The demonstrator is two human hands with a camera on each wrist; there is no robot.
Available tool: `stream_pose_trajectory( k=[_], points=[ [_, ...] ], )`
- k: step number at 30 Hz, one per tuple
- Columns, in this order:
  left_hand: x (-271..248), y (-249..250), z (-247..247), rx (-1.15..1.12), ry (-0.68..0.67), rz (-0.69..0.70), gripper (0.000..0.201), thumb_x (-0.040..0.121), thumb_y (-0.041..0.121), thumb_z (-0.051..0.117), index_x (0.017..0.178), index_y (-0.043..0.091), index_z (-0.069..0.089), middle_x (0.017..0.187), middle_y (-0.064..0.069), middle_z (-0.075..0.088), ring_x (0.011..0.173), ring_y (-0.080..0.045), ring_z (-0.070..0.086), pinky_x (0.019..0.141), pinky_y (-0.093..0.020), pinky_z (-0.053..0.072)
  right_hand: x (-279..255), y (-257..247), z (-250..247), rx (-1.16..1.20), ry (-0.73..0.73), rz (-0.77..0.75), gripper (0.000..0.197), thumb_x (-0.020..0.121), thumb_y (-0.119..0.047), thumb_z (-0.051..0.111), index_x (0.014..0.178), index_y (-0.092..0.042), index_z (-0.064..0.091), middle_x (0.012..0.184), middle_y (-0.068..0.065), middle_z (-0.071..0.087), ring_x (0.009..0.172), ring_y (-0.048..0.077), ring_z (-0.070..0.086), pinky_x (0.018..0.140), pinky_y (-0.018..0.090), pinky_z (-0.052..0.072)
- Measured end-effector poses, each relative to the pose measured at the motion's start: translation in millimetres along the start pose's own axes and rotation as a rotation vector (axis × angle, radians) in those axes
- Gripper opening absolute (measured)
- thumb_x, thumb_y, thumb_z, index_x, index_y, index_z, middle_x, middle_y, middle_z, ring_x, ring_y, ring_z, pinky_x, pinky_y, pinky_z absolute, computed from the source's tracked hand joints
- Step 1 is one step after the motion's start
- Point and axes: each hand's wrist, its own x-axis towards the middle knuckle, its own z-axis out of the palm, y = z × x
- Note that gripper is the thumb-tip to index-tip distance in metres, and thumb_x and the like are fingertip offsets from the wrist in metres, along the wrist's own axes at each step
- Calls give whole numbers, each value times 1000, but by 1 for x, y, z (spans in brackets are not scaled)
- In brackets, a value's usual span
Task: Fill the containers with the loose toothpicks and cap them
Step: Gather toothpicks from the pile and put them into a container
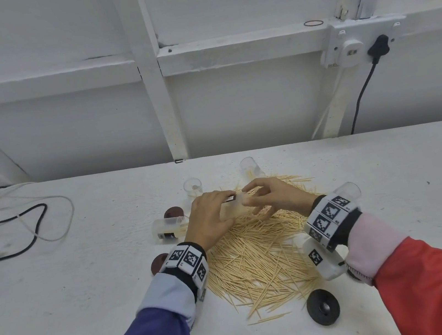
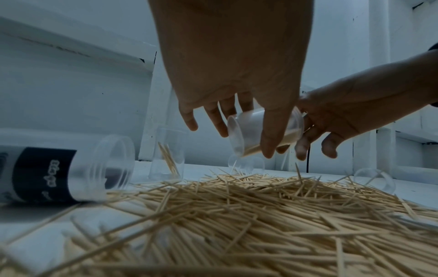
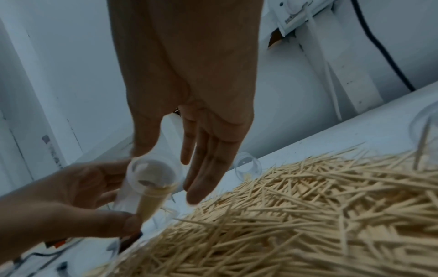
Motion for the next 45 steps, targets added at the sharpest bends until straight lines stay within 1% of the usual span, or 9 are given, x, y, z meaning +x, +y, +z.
stream_pose_trajectory(
  k=[3,5,9,15,19,30,34,39,45],
  points=[
    [0,1,1,24,-16,-29,57,79,24,71,133,22,54,127,4,59,119,-17,47,105,-38,28,4,10,-8,-283,118,1,35,89,-29,69,120,-15,61,96,6,69,77,18,66,57,25,52],
    [-1,1,0,18,-21,-37,57,79,23,70,134,21,54,127,3,58,120,-19,48,106,-40,29,5,16,-11,-582,144,8,37,86,-26,72,121,-19,62,104,0,67,87,13,62,70,25,50],
    [-3,2,1,20,-18,-54,56,80,22,69,134,22,53,127,4,58,119,-18,48,104,-38,28,3,31,-5,-1002,-67,31,61,78,-34,75,133,-28,50,123,-6,49,110,14,49,88,33,48],
    [-4,4,-1,30,-43,-74,57,82,24,68,136,22,51,129,4,56,121,-18,46,103,-35,27,4,34,-2,-1183,-34,-127,33,88,-26,62,121,-22,62,115,-4,58,110,16,54,80,31,48],
    [-6,4,-1,31,-45,-81,57,81,22,68,136,22,51,129,4,57,120,-18,47,103,-37,29,5,33,-1,-1310,-26,-227,19,90,-26,59,104,-15,65,99,0,60,96,21,58,64,29,36],
    [-6,4,-2,14,-25,-97,57,80,20,69,135,21,53,128,3,58,118,-19,48,98,-35,30,8,38,-4,-1354,-9,-252,26,101,-27,39,114,-9,54,120,4,53,112,22,45,91,31,32],
    [-6,3,-1,5,-19,-97,56,80,20,70,133,20,54,127,2,59,116,-21,50,97,-37,33,6,33,-6,-1313,0,-201,17,102,-27,33,97,-15,44,99,3,56,94,20,46,94,34,32],
    [-7,3,1,8,-43,-105,58,81,22,69,136,21,52,128,1,58,117,-21,49,99,-38,33,6,33,-8,-1237,66,-179,18,100,-24,31,87,-15,40,73,-5,44,74,20,41,84,33,27],
    [-5,3,2,11,-47,-111,58,79,22,69,135,21,53,128,2,59,117,-22,50,100,-38,34,8,32,-13,-1149,99,-188,24,105,-28,28,87,-17,38,87,-4,44,83,17,38,81,31,25]
  ],
)
